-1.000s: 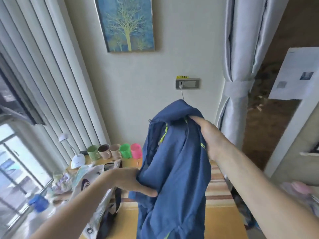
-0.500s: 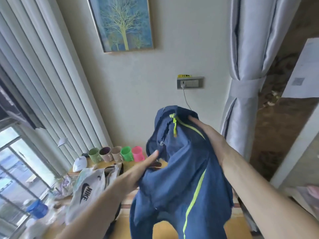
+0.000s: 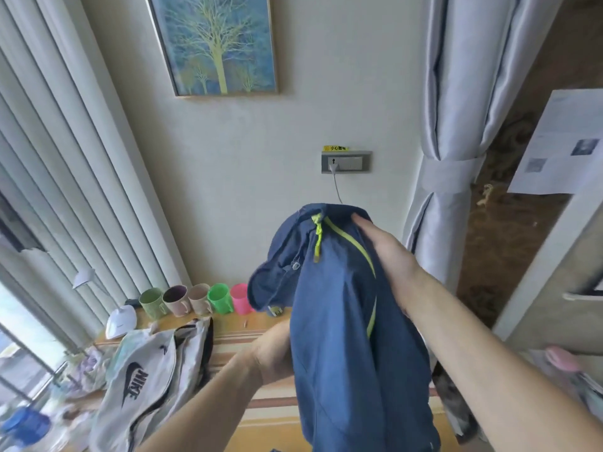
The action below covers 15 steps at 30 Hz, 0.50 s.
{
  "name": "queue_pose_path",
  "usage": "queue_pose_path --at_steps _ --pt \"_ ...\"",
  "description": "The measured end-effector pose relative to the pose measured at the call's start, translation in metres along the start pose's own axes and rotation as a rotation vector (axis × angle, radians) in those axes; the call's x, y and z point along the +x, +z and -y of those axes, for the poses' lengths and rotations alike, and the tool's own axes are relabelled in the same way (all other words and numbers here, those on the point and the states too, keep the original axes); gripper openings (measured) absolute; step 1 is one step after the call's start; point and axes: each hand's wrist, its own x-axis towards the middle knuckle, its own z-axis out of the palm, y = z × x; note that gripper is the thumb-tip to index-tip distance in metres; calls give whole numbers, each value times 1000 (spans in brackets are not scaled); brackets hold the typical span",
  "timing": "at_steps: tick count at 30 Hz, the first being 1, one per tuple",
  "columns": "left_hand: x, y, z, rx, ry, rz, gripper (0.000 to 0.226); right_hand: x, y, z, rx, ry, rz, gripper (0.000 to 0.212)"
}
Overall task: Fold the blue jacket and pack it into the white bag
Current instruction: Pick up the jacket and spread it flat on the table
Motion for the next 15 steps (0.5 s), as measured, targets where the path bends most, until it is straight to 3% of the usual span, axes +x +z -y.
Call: queue_pose_path --at_steps 2,6,11,15 --pt "-6 -15 -12 -3 16 -27 18 5 -15 4 -16 -5 -63 44" --pt "-7 -37 -24 59 -6 -126 60 11 -28 -1 0 -3 -143 44" --pt "-2 -18 -18 406 115 -282 29 13 -13 -5 -156 -25 -142 46" --pt "-18 -32 -48 396 273 -437 22 8 -24 25 -396 -140 -203 45"
